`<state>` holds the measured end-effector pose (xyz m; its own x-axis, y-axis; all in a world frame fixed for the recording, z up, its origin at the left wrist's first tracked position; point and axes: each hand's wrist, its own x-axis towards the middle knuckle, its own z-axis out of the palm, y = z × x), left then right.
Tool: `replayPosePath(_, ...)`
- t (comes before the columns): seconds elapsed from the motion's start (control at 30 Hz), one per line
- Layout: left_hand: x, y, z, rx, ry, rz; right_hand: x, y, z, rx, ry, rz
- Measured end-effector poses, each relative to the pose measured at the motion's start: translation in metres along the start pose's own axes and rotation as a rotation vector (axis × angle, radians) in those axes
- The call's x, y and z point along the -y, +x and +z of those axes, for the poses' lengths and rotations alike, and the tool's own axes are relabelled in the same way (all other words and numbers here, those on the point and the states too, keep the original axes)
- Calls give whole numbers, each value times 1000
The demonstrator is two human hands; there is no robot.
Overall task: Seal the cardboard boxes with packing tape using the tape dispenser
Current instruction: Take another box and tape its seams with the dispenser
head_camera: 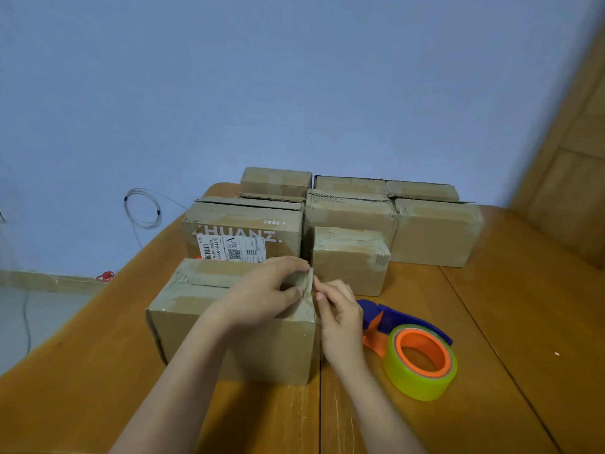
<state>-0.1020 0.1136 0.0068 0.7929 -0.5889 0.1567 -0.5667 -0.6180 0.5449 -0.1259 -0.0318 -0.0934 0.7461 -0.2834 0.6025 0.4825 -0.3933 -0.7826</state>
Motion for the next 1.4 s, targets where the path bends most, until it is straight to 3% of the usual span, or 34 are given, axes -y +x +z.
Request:
replayPosePath(0.27,-1,-3,-4,12,-39,-1,6,1,-9,15,197,239)
replayPosePath(0.67,-2,-2,-3,7,-42,-11,4,-8,-7,57,72,260)
replayPosePath(0.9,-1,-3,-3,12,-59,-14,-1,-2,-5,101,187,362)
replayPosePath(1.03,1,-2,-2,-2,-73,-21,-2,-5,-7,104,160,343)
replayPosePath(1.27,1,-2,-2,3,-72,-32,-1,-8,-13,90,-118,173)
replayPosePath(1.4,-1,-3,-2,12,-79,-32,12,-7,-24,27,36,130)
